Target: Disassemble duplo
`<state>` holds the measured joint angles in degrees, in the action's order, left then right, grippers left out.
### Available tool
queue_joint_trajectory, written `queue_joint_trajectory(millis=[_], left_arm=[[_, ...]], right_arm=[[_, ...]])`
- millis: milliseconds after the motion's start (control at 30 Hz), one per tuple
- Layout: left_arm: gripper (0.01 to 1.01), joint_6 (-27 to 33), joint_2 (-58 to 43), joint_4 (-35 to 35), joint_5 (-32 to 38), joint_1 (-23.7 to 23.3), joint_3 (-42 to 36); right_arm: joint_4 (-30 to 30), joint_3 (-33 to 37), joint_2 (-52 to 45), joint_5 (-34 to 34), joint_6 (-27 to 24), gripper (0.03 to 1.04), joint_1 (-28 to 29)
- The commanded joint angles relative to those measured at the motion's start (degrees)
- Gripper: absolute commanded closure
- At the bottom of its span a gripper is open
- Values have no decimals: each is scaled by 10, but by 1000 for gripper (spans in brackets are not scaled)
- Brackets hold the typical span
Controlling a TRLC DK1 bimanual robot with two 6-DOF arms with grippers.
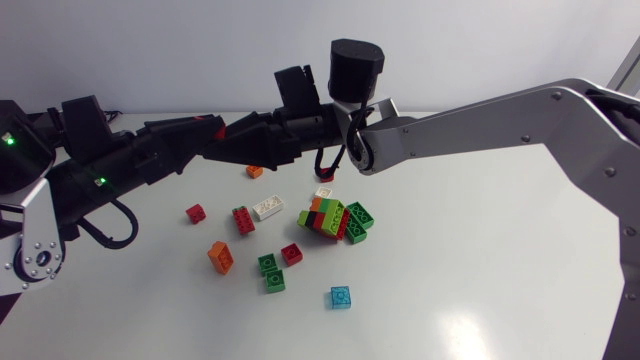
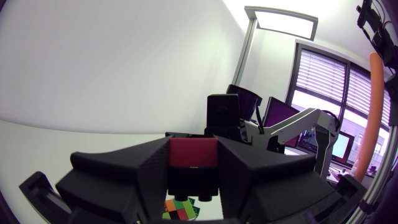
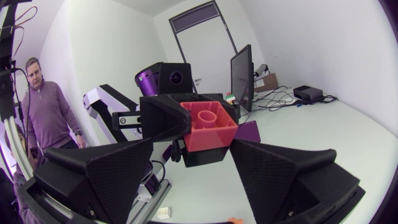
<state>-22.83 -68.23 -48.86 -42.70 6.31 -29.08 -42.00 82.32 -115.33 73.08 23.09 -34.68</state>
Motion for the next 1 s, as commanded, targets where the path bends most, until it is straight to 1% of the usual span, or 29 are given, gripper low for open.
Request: queue_joint_trajectory(millis=[0, 200, 300, 400, 567, 633, 767, 867, 967], left_arm=[[1005, -14, 10, -6, -4, -6, 2], [1005, -15, 12, -6, -4, -7, 2], [1005, -14, 13, -6, -4, -7, 3], [1005, -15, 14, -6, -4, -8, 3], [1005, -15, 16, -6, -4, -9, 3], [1005, -15, 16, -6, -4, -8, 4], [1005, -14, 15, -6, -4, -9, 5], [1005, -14, 14, -6, -4, -8, 5], [1005, -14, 13, -6, -3, -9, 5]], right_arm=[[-5, -7, -6, 0, -7, 167, -5], [-4, -2, -16, -2, -7, 177, -3], [-4, -1, -17, -2, -7, 262, -2], [-4, 1, -21, -2, -5, 290, 2], [-4, 0, -22, -2, -6, 308, 3], [-4, 1, -24, -2, -7, 370, 3], [-4, 3, -28, -2, -7, 536, 3], [-5, 4, -28, -2, -7, 564, 5], [-5, 4, -28, -2, -7, 562, 8]])
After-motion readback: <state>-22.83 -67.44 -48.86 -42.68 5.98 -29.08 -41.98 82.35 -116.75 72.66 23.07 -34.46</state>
